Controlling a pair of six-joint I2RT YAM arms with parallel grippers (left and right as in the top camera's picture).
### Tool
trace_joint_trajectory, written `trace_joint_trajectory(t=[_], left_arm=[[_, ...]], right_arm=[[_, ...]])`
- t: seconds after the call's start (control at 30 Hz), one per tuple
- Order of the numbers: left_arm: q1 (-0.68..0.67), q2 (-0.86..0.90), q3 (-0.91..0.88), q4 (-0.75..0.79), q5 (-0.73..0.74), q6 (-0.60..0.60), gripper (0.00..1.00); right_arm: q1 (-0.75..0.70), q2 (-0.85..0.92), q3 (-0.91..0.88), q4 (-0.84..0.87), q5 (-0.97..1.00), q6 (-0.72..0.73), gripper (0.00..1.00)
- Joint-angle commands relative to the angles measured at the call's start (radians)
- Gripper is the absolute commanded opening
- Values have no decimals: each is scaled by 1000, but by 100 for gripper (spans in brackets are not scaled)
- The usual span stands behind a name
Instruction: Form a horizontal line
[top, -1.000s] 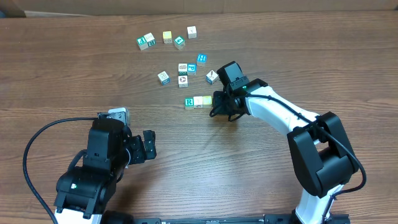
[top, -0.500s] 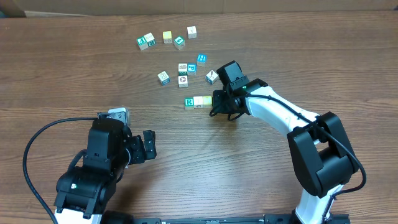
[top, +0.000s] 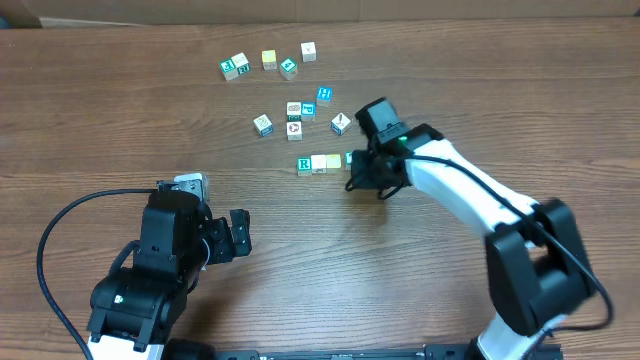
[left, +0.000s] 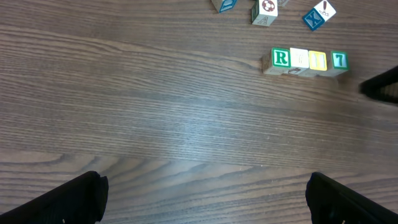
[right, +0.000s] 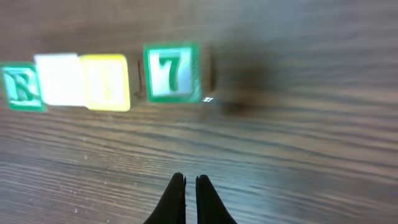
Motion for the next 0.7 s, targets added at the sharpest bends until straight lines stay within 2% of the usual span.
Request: trace_joint_trajectory(t=[0.0, 0.33, 0.67], left_arm=[[5, -4, -5, 0, 7, -10, 100], [5, -4, -5, 0, 7, -10, 99], [5, -4, -5, 0, 7, -10, 99]], right_arm=[[-43, -42, 33, 2, 119, -38, 4], [-64, 21, 32, 170, 148, -73, 4], [-63, 108, 32, 196, 134, -72, 4]])
